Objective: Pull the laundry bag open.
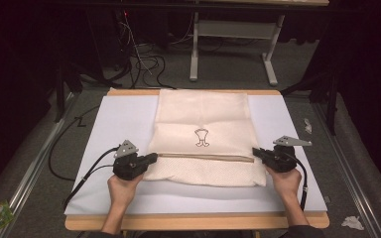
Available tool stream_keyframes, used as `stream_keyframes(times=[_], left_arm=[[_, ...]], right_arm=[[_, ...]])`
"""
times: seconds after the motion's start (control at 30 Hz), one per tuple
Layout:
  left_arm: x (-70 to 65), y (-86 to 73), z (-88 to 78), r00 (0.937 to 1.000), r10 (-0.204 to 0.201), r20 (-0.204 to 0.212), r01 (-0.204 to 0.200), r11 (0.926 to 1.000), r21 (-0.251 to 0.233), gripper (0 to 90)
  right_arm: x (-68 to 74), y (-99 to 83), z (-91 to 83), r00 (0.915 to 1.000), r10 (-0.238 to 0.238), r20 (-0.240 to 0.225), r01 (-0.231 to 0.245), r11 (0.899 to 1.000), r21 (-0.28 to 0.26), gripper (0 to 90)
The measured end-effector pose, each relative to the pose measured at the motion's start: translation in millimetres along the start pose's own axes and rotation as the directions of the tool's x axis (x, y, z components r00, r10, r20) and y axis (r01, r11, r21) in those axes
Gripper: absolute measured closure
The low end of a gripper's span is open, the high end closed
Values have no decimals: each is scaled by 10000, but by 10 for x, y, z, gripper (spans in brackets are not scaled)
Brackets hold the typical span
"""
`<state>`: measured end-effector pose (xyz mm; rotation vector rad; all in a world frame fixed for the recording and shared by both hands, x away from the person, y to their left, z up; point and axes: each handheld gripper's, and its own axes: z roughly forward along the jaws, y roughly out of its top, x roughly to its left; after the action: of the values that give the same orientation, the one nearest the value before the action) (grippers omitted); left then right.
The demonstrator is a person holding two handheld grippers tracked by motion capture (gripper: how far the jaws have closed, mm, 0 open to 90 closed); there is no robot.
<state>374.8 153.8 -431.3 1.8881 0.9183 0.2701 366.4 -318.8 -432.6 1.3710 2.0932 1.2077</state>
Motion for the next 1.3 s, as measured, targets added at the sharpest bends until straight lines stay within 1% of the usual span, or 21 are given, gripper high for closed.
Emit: stream_keyframes(times=[0.07,0.1,0.17,0.23,0.3,0.43,0.63,0.7,0.8,0.93,1.07,1.17,1.2,1.27,1.3], left_arm=[[-1,2,-5,10000,-11,29,11,10000,-4,870],[-1,3,-5,10000,-18,26,19,10000,-8,870],[7,3,-15,10000,16,-93,-15,10000,31,870],[18,3,-40,9999,22,-131,-21,10000,35,870],[22,6,-56,9999,35,-163,-34,10000,18,870],[26,11,-65,9998,22,-186,-22,10000,-7,870],[29,11,-66,9998,32,-176,-32,10000,7,871],[37,15,-79,9997,49,-255,-48,10000,31,871],[65,16,-124,9996,-23,-293,22,10000,-56,871],[99,-11,-152,9994,-121,-323,120,9999,-32,871],[114,-17,-165,9993,-156,-343,154,9999,-67,871],[123,-9,-191,9991,-210,-362,203,9996,-186,871],[123,-8,-194,9991,-215,-359,208,9996,-200,871],[126,-7,-187,9991,-208,-380,203,9997,-140,871],[129,-8,-184,9991,-189,-373,185,9998,-99,871]], right_arm=[[-2,0,-2,10000,-22,2,22,10000,-5,875],[-1,-2,-2,10000,57,-3,-57,10000,11,875],[0,-3,-5,10000,72,58,-72,10000,39,875],[-16,-5,-11,10000,50,58,-50,10000,-1,875],[-23,-8,-14,9999,128,54,-128,9999,7,875],[-17,-1,-13,10000,69,51,-69,10000,0,875],[-21,-3,-15,9999,107,25,-107,9999,-17,875],[-23,-1,-11,9999,98,34,-98,9999,-33,875],[-44,-3,-15,9999,130,93,-130,9999,-5,875],[-65,-8,-26,9997,183,138,-183,9998,19,875],[-56,-4,-22,9998,163,127,-164,9999,41,875],[-57,1,-28,9996,227,148,-227,9997,61,875],[-62,4,-33,9998,172,133,-173,9998,40,875],[-64,12,-39,9998,133,129,-133,9999,3,875],[-62,17,-42,9997,201,122,-201,9998,-20,875]])
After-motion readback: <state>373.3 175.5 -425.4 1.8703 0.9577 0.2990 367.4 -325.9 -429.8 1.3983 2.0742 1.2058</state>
